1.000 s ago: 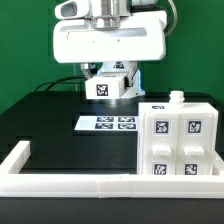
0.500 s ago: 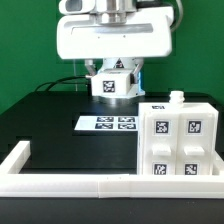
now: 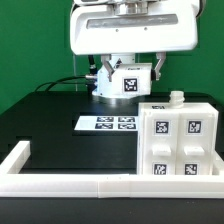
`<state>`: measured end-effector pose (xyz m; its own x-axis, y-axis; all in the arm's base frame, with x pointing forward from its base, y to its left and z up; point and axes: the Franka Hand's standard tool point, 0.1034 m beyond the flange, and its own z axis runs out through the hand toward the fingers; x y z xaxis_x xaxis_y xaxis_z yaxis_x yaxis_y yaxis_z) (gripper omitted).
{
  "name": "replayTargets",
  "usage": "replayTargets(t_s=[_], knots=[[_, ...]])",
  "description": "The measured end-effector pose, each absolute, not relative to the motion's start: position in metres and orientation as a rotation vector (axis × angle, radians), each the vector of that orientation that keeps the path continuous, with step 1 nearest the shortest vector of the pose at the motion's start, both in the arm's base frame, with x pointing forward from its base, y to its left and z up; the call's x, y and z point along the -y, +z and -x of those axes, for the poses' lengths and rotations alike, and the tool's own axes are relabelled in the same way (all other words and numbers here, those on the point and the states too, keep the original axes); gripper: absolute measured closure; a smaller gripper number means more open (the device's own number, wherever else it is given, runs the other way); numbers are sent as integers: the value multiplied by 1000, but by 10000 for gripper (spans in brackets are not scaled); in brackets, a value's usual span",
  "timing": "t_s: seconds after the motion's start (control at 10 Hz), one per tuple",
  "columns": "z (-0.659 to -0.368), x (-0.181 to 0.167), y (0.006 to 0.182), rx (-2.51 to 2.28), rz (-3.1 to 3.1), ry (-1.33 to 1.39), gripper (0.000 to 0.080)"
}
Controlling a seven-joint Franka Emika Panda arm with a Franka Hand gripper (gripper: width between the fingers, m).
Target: Assemble cabinet
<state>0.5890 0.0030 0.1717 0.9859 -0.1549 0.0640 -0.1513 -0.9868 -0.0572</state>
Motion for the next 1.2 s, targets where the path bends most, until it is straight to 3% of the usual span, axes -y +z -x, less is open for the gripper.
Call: replayTargets(t_s=[0.3,0.6,0.8,1.2], knots=[[-592,-8,172,-217,3088,-113,256],[-615,-51,180,-113,3094,-158,256],[-617,-70,174,-83,3091,-161,256],[-609,-75,163,-70,3094,-143,256]])
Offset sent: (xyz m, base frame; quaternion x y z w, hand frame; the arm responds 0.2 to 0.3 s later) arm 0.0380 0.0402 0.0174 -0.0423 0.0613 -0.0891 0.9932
